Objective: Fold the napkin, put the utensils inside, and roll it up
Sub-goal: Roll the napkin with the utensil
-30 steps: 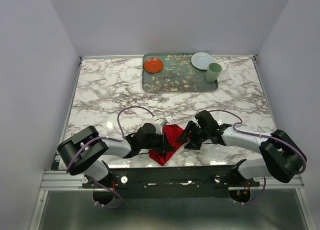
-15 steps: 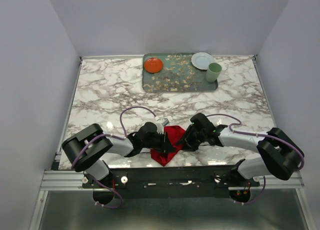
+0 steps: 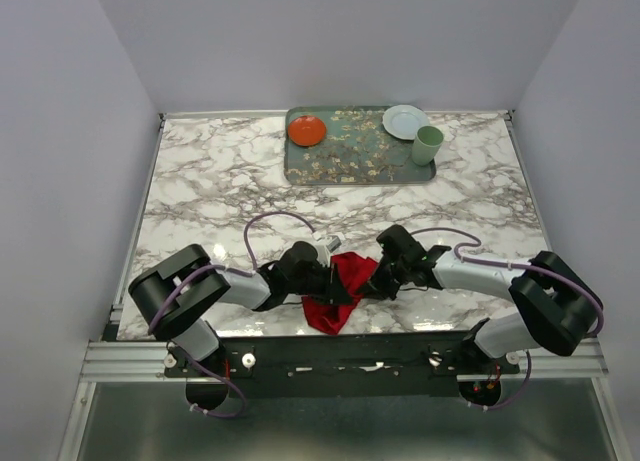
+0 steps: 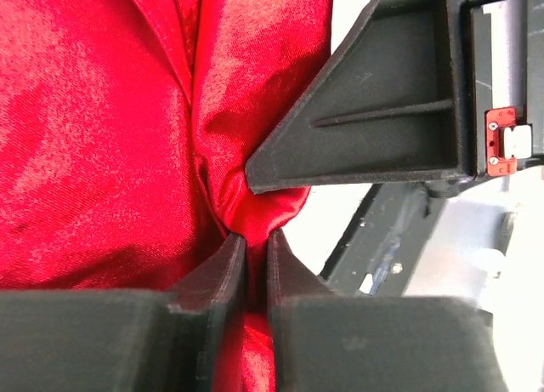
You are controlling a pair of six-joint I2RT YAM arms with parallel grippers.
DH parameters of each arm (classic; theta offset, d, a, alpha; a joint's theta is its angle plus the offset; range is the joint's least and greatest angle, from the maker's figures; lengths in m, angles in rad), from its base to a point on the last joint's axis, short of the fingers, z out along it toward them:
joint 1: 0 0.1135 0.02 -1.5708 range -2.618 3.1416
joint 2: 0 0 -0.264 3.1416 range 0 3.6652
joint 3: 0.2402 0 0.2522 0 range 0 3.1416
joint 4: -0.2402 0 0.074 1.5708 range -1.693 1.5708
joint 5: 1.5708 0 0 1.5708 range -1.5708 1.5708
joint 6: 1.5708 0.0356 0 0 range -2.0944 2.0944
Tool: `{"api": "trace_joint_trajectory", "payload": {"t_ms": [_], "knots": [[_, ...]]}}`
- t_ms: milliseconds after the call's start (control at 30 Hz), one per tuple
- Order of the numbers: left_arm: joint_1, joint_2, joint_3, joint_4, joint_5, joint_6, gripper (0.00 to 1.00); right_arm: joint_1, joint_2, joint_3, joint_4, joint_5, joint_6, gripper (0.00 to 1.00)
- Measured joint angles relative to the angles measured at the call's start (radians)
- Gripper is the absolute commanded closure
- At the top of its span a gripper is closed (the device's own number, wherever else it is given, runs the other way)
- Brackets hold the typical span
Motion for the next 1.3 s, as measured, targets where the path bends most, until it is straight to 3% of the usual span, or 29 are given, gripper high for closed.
{"api": "trace_joint_trajectory", "payload": {"t_ms": [133, 167, 300, 333, 567, 600, 833, 1067, 1300], "knots": [[-0.022, -0.063, 0.027, -0.123, -0.064, 0.069, 0.61, 0.001, 0.002, 0.016, -0.006, 0.003, -0.022, 0.99], [-0.026, -0.076, 0.032, -0.146, -0.074, 0.080, 0.46, 0.001, 0.002, 0.024, -0.008, 0.005, -0.034, 0.99], [-0.055, -0.168, 0.076, -0.291, -0.152, 0.159, 0.42, 0.006, 0.009, 0.037, -0.017, 0.011, -0.060, 0.99], [-0.072, -0.196, 0.094, -0.332, -0.185, 0.175, 0.36, 0.006, 0.011, 0.041, -0.023, 0.011, -0.064, 0.99], [-0.304, -0.271, 0.261, -0.567, -0.551, 0.269, 0.37, 0.006, 0.033, 0.066, -0.044, 0.009, -0.083, 0.99], [-0.334, -0.257, 0.290, -0.627, -0.641, 0.280, 0.37, 0.006, 0.037, 0.070, -0.046, 0.006, -0.083, 0.99], [-0.512, -0.041, 0.457, -0.820, -0.928, 0.296, 0.36, 0.006, 0.050, 0.078, -0.046, -0.009, -0.078, 0.99], [-0.591, 0.130, 0.562, -0.989, -1.099, 0.291, 0.36, 0.006, 0.055, 0.078, -0.045, -0.018, -0.067, 0.99], [-0.595, 0.197, 0.606, -1.049, -1.144, 0.284, 0.36, 0.006, 0.056, 0.077, -0.042, -0.023, -0.053, 0.99]]}}
